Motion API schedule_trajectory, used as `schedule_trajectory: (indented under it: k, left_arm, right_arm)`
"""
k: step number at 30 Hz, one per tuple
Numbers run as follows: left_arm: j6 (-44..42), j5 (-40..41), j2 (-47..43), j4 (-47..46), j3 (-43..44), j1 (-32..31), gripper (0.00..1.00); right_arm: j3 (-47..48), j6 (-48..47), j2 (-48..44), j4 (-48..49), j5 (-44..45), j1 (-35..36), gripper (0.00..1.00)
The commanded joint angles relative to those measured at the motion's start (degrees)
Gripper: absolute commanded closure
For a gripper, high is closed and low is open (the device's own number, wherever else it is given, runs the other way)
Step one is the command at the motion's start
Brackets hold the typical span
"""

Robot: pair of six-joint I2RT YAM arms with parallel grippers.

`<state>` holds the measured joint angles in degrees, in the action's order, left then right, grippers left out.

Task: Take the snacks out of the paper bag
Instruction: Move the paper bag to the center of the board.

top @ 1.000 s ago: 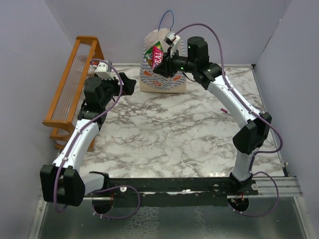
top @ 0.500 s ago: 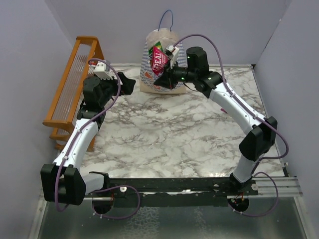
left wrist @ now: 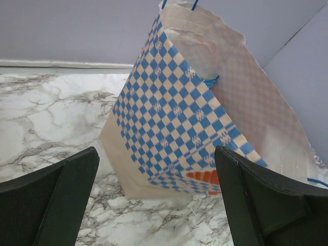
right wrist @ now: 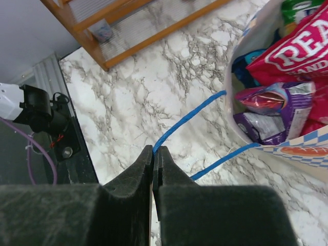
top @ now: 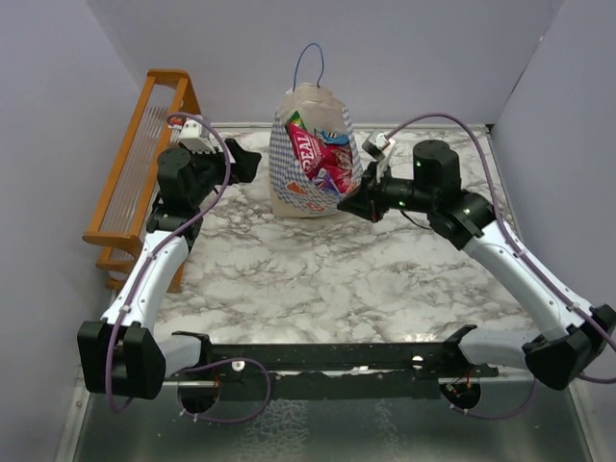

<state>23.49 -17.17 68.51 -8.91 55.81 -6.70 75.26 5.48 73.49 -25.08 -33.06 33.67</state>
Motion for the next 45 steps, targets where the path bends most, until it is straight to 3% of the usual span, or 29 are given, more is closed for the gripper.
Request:
schedule_trajectory:
  k: [1, 6, 12, 17, 23, 29, 32, 34, 38, 42, 45]
  left_arm:
    - [0.8, -3.8, -3.5, -2.4, 2.2, 0.3, 0.01]
    - [0.6, -4.5, -2.8, -0.2, 5.3, -2.2, 0.01]
    - [4.4, -7.6, 7.3, 8.7, 17.3, -3.3, 0.01]
    - [5.3, -11.3, 17.8, 15.8, 31.5, -5.8, 0.01]
    - [5.6, -8.1, 26.5, 17.6, 40.9, -9.3, 0.02]
    - [4.5, -6.4, 36.2, 20.9, 51.6, -9.8, 0.17]
    - [3.0, -3.1, 40.8, 27.7, 59.3, -9.8, 0.31]
    - [2.4, -0.3, 42.1, 33.0, 63.6, -9.7, 0.35]
    - [0.8, 0.3, 37.1, 31.5, 59.4, -9.8, 0.32]
    - [-1.7, 4.3, 31.7, 27.2, 52.1, -9.8, 0.18]
    - [-3.5, 8.3, 32.9, 28.7, 53.8, -9.7, 0.13]
  right_arm:
    - [-5.2, -0.4, -8.7, -4.5, 4.9, 0.9, 0.99]
    - [-10.7, 1.5, -17.4, -7.8, 10.7, 0.9, 0.99]
    - [-16.9, 9.2, -27.3, -6.3, 17.3, 0.9, 0.97]
    - [-16.3, 10.8, -31.9, -8.9, 23.5, 0.9, 0.97]
    - [-14.4, 10.1, -35.9, -11.8, 28.2, 0.8, 0.94]
    - [-13.6, 8.9, -37.0, -12.7, 29.3, 0.9, 0.92]
    - [-13.2, 8.6, -36.9, -13.1, 29.4, 0.9, 0.92]
    - [-13.0, 8.4, -37.0, -13.0, 29.4, 0.9, 0.92]
    - [-12.8, 7.8, -36.7, -12.5, 29.4, 0.9, 0.91]
    - [-12.3, 7.6, -35.9, -12.3, 28.9, 0.9, 0.91]
    - [-11.7, 7.7, -35.9, -12.5, 28.4, 0.9, 0.91]
